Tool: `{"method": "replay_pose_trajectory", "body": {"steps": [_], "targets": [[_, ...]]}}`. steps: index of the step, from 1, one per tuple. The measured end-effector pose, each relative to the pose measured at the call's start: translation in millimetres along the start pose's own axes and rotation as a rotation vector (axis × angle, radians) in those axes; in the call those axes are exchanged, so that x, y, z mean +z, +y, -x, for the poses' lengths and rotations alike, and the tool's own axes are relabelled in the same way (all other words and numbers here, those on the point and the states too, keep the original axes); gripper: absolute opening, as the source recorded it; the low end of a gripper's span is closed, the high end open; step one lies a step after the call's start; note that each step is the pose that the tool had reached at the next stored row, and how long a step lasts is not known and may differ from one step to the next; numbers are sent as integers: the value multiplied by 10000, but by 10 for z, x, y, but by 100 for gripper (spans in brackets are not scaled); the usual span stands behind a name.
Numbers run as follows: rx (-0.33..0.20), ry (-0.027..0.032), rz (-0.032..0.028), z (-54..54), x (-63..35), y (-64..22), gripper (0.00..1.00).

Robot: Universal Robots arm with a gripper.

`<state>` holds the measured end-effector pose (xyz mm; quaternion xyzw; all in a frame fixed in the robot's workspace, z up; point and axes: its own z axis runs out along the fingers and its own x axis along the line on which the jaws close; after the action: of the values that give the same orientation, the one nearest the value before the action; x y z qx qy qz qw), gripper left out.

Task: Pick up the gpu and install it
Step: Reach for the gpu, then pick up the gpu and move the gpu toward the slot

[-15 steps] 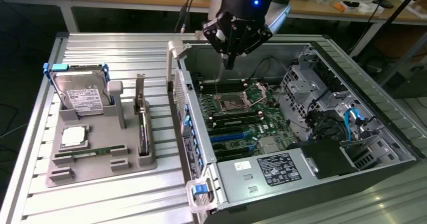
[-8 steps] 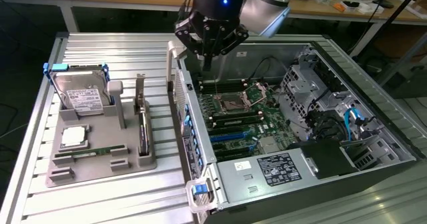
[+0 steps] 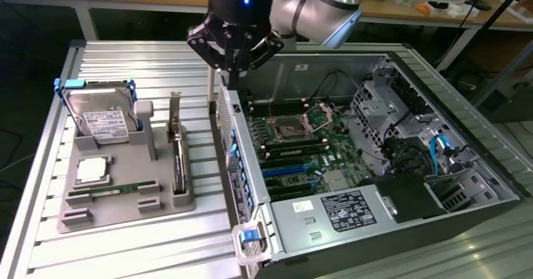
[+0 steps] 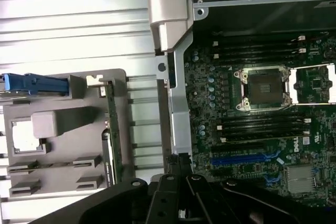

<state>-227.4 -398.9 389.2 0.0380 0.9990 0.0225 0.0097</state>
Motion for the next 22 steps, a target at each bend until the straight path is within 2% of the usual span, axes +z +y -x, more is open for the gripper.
{"method": "replay_pose_trajectory", "body": {"steps": [2, 3, 5, 8, 14, 15, 22], "targets": [[-1, 13, 2, -88, 1, -7, 11], [1, 27, 7, -211, 2, -16, 11], [0, 42, 12, -349, 3, -27, 11], [2, 61, 15, -479, 4, -37, 11], [6, 124, 25, -890, 9, -69, 11], [7, 132, 25, -921, 10, -71, 11], [5, 134, 24, -922, 10, -71, 11]]}}
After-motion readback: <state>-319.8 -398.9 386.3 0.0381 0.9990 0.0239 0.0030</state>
